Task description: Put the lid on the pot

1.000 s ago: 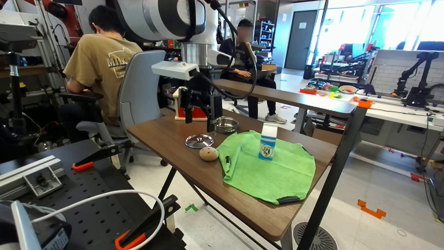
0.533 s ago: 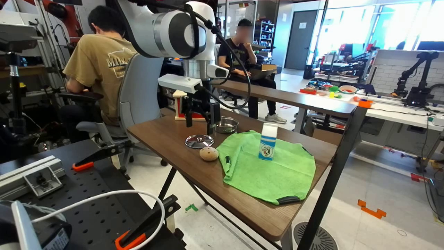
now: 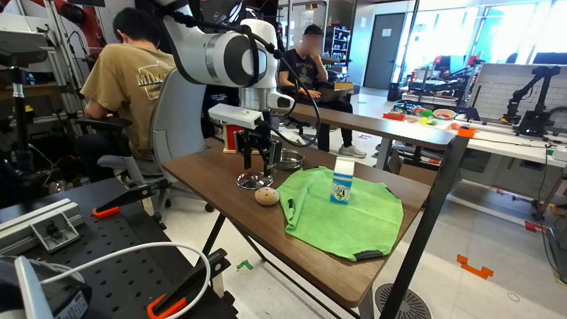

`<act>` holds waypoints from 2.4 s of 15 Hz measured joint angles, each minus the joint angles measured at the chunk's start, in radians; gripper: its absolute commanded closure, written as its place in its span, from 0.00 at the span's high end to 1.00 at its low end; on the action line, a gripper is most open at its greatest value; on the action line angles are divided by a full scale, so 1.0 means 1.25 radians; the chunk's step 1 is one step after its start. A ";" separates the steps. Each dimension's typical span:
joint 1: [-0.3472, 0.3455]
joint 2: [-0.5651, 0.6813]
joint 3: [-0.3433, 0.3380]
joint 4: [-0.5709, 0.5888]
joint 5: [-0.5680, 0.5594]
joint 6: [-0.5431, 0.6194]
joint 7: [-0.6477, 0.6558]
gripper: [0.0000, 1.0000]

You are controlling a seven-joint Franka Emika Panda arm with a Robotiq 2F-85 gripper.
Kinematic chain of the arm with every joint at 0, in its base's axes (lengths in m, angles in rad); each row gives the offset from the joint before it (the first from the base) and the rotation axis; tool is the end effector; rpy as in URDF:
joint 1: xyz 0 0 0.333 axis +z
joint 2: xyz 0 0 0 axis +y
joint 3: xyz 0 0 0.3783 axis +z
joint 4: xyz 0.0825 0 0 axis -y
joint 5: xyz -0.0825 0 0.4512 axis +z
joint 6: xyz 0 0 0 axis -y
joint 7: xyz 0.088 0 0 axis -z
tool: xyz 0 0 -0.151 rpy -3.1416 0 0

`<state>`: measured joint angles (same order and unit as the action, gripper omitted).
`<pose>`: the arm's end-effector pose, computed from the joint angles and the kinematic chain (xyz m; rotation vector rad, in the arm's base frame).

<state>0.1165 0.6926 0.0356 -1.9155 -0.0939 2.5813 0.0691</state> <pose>0.6817 0.1042 0.0719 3.1033 0.2415 -0.0352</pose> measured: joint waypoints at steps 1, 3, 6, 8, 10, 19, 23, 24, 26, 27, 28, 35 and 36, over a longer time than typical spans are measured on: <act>0.000 0.005 0.001 0.005 0.000 0.000 0.000 0.35; 0.000 0.012 0.002 0.012 0.000 0.000 -0.001 0.26; 0.000 0.014 0.004 0.017 0.000 0.000 -0.002 0.26; 0.000 0.014 0.004 0.018 0.000 0.000 -0.002 0.32; 0.000 0.014 0.004 0.018 0.000 0.000 -0.002 0.42; 0.000 0.008 0.005 0.017 0.001 0.001 -0.008 0.44; -0.001 0.002 0.005 0.007 0.001 0.001 -0.013 0.46; -0.001 -0.002 0.005 0.001 0.001 0.002 -0.014 0.45; -0.003 -0.010 0.005 -0.014 0.001 0.003 -0.017 0.47; -0.004 -0.015 0.005 -0.022 0.001 0.004 -0.018 0.46; -0.005 -0.020 0.005 -0.030 0.001 0.006 -0.019 0.46; -0.011 -0.053 0.003 -0.074 0.001 0.008 -0.022 0.49; -0.012 -0.055 0.002 -0.077 0.001 0.009 -0.022 0.48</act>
<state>0.1018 0.6243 0.0385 -2.0117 -0.0927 2.5920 0.0414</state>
